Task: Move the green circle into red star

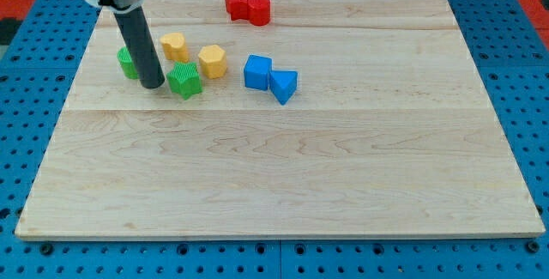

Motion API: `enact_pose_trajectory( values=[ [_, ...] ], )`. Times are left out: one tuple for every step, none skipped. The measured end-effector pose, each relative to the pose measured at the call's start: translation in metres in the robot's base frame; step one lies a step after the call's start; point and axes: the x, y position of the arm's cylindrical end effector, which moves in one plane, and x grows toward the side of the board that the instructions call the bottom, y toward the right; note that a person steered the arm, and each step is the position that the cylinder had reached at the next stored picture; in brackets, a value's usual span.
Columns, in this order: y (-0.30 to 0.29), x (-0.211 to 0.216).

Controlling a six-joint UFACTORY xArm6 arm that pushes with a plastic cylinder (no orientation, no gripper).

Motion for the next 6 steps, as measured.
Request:
enact_pose_trajectory(
  values=[
    [-0.042,-0.035],
    [-0.026,-0.065],
    [-0.022,-0.080],
    [-0.057,-0.080],
    [-0.057,-0.094],
    [-0.038,-0.112]
  ],
)
